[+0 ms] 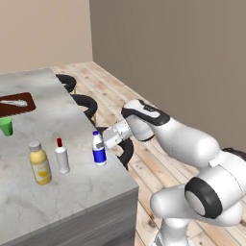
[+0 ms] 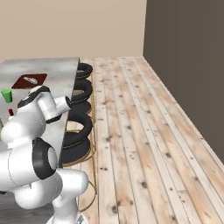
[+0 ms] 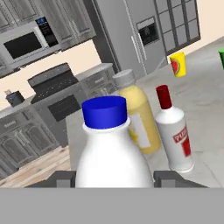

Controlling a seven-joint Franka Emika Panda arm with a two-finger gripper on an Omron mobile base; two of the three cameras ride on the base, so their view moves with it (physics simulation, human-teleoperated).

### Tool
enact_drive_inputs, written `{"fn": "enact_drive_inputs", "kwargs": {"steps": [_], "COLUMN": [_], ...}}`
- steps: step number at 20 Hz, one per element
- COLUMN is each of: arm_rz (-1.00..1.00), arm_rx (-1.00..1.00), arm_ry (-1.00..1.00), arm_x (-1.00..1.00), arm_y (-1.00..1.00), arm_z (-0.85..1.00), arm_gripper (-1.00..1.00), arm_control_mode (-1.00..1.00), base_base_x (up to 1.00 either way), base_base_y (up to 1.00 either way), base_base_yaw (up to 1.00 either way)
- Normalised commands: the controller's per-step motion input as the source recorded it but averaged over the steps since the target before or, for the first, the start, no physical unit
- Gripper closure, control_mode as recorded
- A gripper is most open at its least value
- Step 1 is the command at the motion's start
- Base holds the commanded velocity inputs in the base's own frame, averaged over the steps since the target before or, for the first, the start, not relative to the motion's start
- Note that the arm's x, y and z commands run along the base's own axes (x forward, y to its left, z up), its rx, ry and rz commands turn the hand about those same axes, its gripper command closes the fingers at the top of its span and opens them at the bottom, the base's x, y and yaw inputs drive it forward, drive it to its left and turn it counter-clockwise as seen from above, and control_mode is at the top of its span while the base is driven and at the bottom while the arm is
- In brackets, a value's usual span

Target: Place the drinks on the dining counter in a tight cluster.

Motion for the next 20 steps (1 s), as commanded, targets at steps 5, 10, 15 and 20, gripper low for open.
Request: {"fn": "enact_drive_inputs", "kwargs": {"steps": [5, 10, 15, 20], "arm_rz": [0.00, 0.01, 0.00, 0.00], "arm_rx": [0.01, 0.00, 0.00, 0.00], "arm_ry": [0.00, 0.00, 0.00, -0.02], "arm_x": [0.29, 0.30, 0.44, 0.58], "arm_y": [0.36, 0.36, 0.12, 0.02], "arm_z": [-0.11, -0.31, -0.26, -0.21], "arm_gripper": [1.00, 1.00, 1.00, 1.00], "arm_control_mode": [-1.00, -1.00, -1.00, -1.00], "base_base_x": [0.00, 0.00, 0.00, 0.00], "base_base_y": [0.00, 0.00, 0.00, 0.00], "base_base_yaw": [0.00, 0.00, 0.00, 0.00]}}
